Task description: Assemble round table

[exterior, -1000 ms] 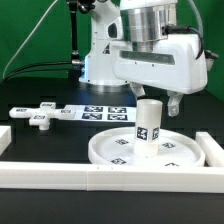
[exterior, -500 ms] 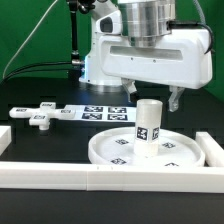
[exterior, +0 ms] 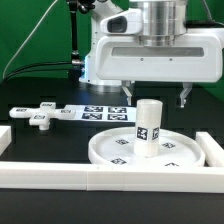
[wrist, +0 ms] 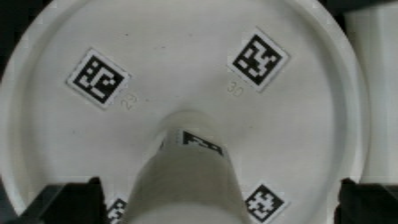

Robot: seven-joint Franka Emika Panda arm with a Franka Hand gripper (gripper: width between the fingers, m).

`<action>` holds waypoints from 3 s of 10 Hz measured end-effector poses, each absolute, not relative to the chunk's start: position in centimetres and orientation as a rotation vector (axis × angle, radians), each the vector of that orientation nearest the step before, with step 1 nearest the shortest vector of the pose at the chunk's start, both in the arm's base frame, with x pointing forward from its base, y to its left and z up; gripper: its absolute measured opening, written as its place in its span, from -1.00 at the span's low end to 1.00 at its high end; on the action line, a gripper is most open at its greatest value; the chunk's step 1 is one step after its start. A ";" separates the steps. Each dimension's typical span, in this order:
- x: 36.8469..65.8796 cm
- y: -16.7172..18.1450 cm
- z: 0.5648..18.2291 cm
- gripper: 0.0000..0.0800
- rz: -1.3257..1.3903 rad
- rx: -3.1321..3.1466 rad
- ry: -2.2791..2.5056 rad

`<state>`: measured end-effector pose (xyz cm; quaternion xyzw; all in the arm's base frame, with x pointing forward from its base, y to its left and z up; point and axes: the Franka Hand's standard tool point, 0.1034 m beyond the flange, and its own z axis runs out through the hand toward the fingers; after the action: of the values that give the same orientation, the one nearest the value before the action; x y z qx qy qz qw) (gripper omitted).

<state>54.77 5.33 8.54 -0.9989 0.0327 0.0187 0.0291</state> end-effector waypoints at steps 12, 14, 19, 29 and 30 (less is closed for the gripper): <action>52.7 -0.1 8.7 0.62 -0.034 -3.045 -0.726; 52.1 -2.1 8.4 0.62 -0.026 -3.028 -0.819; 50.3 -12.5 8.4 0.62 -0.002 -3.044 -0.846; 44.7 -14.7 5.4 0.62 0.080 -2.976 -0.991; 44.6 -14.8 5.4 0.62 0.081 -2.973 -0.998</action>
Offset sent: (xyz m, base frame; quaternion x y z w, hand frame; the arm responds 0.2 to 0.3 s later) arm 0.0000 0.0000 0.0000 0.0000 0.0000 -0.1296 0.9916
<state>44.61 -14.78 5.38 -0.9477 -0.3182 0.0258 0.0021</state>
